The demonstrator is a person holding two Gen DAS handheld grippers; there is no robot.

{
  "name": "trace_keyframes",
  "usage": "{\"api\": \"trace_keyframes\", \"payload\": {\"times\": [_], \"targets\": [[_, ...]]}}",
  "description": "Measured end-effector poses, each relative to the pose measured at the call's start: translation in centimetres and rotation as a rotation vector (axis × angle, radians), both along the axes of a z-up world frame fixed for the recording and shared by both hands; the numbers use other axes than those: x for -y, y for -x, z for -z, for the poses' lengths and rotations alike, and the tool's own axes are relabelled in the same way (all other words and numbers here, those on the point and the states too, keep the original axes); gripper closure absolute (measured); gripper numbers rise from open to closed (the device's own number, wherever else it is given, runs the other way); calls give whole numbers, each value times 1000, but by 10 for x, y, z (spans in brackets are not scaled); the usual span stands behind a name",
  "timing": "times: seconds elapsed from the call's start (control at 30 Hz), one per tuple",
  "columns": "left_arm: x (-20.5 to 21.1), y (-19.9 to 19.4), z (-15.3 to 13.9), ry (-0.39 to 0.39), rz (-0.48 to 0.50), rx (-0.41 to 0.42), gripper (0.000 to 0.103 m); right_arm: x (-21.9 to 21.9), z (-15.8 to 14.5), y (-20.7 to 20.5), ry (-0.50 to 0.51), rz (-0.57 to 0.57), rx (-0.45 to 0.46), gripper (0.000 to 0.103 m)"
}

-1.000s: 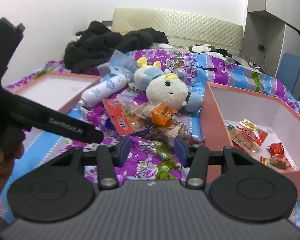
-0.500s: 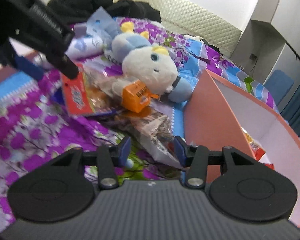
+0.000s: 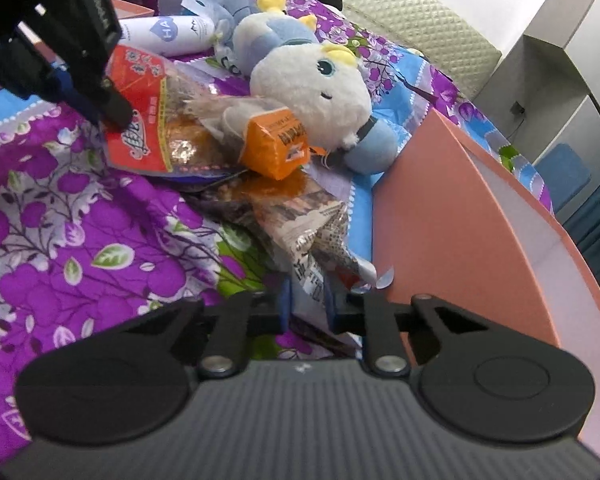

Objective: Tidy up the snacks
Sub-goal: 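Move both tools down toward the remaining snack pile, then grasp the red-labelled snack pack with the left tool while the right tool grasps a clear snack bag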

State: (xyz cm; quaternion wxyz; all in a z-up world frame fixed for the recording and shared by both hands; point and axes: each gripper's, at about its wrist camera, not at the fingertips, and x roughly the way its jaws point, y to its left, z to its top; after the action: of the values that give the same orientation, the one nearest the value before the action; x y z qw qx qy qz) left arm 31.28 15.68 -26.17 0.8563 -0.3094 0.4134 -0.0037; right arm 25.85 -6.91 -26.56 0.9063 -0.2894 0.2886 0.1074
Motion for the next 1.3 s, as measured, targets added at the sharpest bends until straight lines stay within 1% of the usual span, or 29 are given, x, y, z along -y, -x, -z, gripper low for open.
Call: {"api": "trace_keyframes", "payload": {"times": [0.17,0.2,0.23,0.3,0.47,0.6,0.77,1.03,1.17,1.23,1.3], "targets": [[0,19,-12,3,10,19,99,-2,-11,18,5,-27,20,86],[0,25,-15,2,10,22,102,-2,-14,21,1,-30,21,86],[0,31,-17,6,10,24,103,-2,-17,25,-1,-33,22,86],[-1,45,-21,13,7,32,103,0,-23,33,-13,-34,24,86],[0,86,-29,0,-5,47,103,8,-39,55,-62,-36,16,86],[-1,118,-32,10,-38,52,103,13,-50,74,-100,-35,6,87],[2,159,-35,18,-72,55,103,26,-59,98,-159,-22,-26,87],[15,217,-47,-37,-117,44,103,43,-74,136,-230,-31,-69,87],[19,240,-44,-54,-123,17,103,51,-77,154,-272,-46,-122,87],[20,250,-40,-72,-113,-1,103,53,-75,161,-288,-65,-158,88],[19,256,-34,-68,-102,-29,103,53,-70,166,-306,-80,-197,88]]}}
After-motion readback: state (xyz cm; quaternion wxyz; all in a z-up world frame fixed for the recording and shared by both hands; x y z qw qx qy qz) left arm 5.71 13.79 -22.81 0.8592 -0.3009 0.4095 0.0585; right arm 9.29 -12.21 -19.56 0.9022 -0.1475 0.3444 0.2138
